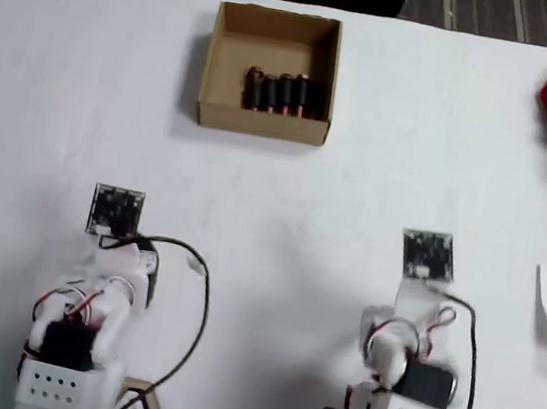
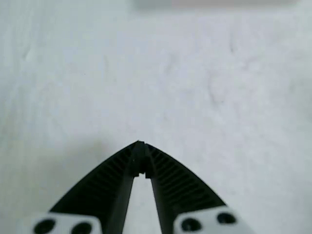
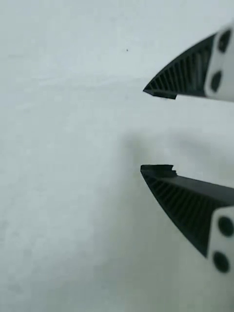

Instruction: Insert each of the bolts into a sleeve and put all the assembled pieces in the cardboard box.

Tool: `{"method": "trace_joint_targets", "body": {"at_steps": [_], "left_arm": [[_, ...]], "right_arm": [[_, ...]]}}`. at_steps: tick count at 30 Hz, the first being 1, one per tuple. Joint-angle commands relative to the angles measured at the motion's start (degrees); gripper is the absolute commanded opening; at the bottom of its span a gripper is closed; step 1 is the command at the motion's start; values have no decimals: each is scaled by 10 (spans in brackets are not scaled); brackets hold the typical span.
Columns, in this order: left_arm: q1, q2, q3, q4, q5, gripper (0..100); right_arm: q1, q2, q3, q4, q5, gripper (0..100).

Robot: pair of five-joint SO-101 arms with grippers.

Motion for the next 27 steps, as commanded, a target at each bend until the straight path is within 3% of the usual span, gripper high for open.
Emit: {"method": "trace_joint_targets", "body": {"at_steps": [1, 17, 23, 27], "left_arm": [[-3, -7, 12, 0, 2, 24], [-3, -7, 12, 2, 2, 24], [-3, -7, 12, 4, 2, 24], [-3, -7, 12, 10, 2, 24]], "right_arm": [[8, -120, 43, 24, -7, 211], [11, -106, 105, -6, -11, 210], [0, -106, 105, -6, -11, 9], [-36, -106, 105, -6, -11, 19]]}}
